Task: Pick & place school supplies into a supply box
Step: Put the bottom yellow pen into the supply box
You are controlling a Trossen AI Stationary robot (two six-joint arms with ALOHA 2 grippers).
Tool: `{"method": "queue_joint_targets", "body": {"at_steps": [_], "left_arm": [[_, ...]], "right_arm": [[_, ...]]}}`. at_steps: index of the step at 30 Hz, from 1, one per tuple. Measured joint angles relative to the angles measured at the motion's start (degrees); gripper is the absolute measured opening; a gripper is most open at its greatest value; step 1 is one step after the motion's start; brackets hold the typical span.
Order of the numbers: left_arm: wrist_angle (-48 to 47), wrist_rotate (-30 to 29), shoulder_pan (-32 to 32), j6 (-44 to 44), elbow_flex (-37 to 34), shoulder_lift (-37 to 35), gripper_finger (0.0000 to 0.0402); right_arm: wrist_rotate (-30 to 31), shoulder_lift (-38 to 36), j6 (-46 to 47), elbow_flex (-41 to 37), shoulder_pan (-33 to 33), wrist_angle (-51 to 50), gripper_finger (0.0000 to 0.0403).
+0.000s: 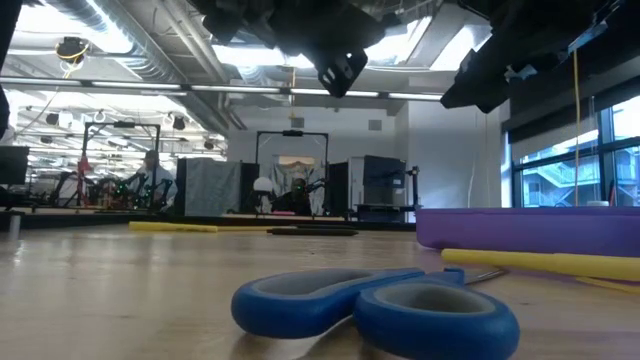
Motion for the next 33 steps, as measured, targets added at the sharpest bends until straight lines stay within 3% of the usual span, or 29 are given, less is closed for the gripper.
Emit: {"method": "queue_joint_targets", "body": {"at_steps": [4, 8, 15, 20, 24, 29, 33], "left_arm": [[-0.32, -0.02, 0.0, 2.19, -0.02, 0.0, 0.0002], [-0.49, -2.76, 0.0, 3.38, -0.02, 0.0, 0.0005], [-4.85, -12.3, 0.0, 6.73, -0.04, 0.0, 0.0002], [-7.33, -15.19, 0.0, 6.85, -0.04, 0.0, 0.0005], [-8.39, -16.52, 0.0, 6.85, -0.04, -0.02, 0.0005], [-9.88, -16.5, 0.0, 7.53, -0.04, -0.04, 0.0002], [-10.18, -16.5, 0.0, 10.21, -0.04, -0.04, 0.0005]], "right_arm": [[-0.37, 0.0, 1.16, 0.0, 0.0, -0.07, 0.0248], [-2.96, 0.0, 8.17, 0.12, 0.34, -3.49, 0.0247], [-3.06, 0.03, 25.88, 8.36, 5.14, -25.38, 0.0224], [0.53, 1.47, 33.83, 15.62, 9.19, -33.13, 0.0209], [1.33, 5.69, 41.71, 19.42, 11.6, -37.56, 0.0201], [-6.28, 14.79, 54.58, 24.31, 14.91, -42.55, 0.0188], [-9.5, 22.98, 61.79, 31.24, 17.28, -53.28, 0.0172]]}}
